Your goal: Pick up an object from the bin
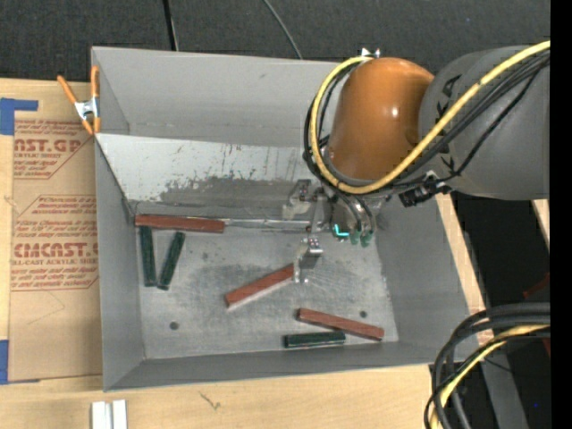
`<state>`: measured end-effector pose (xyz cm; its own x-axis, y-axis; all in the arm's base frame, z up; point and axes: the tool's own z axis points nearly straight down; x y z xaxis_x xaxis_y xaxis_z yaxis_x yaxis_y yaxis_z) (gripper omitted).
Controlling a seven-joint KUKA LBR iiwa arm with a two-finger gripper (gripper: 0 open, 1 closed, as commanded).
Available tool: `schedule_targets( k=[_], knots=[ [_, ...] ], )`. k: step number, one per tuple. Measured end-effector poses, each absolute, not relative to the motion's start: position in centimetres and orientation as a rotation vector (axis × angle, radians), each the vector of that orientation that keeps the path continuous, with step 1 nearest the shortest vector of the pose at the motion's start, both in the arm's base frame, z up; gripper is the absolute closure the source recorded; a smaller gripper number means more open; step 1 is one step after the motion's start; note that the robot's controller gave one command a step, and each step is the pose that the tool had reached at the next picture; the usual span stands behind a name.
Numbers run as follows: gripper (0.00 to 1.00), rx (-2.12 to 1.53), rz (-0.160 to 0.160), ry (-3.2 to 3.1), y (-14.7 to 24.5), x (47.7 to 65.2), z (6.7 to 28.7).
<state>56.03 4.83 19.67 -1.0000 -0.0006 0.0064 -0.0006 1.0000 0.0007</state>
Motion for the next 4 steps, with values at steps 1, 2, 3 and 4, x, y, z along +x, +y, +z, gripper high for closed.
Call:
schedule_targets(
  k=[1,2,3,4],
  knots=[
    [0.00,0.001,-0.002,-3.143,4.8,56.2,20.1],
    [0.00,-0.100,-0.003,-3.149,5.2,56.6,16.5],
    [1.00,0.189,-0.003,-3.146,6.1,56.1,7.7],
    [1.00,0.189,-0.003,-3.146,6.1,56.1,7.7]
  ],
)
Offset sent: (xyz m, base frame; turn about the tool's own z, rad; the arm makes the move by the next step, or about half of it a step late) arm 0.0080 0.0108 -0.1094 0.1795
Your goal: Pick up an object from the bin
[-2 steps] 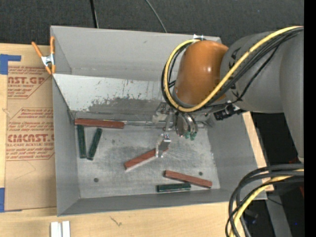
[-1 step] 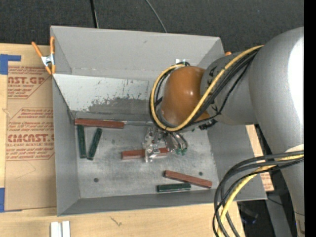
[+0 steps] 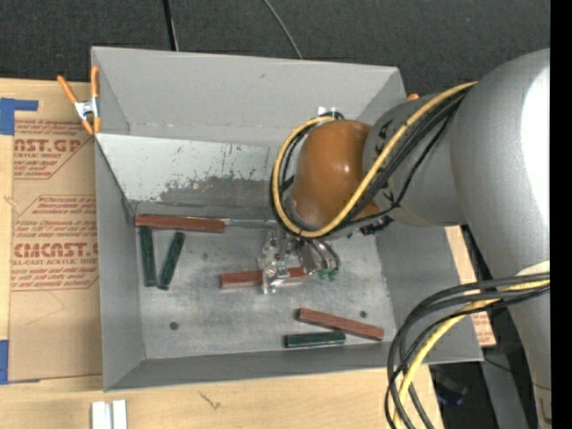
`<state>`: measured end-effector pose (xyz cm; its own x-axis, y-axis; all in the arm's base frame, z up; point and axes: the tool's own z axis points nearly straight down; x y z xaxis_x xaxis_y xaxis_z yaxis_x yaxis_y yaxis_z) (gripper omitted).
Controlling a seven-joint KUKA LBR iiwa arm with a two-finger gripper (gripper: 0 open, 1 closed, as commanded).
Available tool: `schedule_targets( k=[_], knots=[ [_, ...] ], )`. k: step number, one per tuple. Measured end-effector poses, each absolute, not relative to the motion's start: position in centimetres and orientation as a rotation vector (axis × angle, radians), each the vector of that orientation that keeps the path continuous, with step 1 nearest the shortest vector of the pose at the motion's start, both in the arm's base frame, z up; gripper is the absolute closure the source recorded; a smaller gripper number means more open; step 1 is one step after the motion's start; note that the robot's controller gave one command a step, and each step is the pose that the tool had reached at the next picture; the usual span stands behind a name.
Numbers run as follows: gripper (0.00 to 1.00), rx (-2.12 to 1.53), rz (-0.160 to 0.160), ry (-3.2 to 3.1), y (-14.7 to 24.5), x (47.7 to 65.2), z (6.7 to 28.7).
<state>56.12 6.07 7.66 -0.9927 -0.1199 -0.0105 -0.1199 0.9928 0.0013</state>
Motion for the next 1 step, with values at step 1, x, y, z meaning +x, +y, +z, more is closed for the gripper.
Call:
schedule_targets(
  k=[1],
  knots=[
    [1.00,-0.145,-0.001,3.138,5.18,58.65,27.90]
  ],
)
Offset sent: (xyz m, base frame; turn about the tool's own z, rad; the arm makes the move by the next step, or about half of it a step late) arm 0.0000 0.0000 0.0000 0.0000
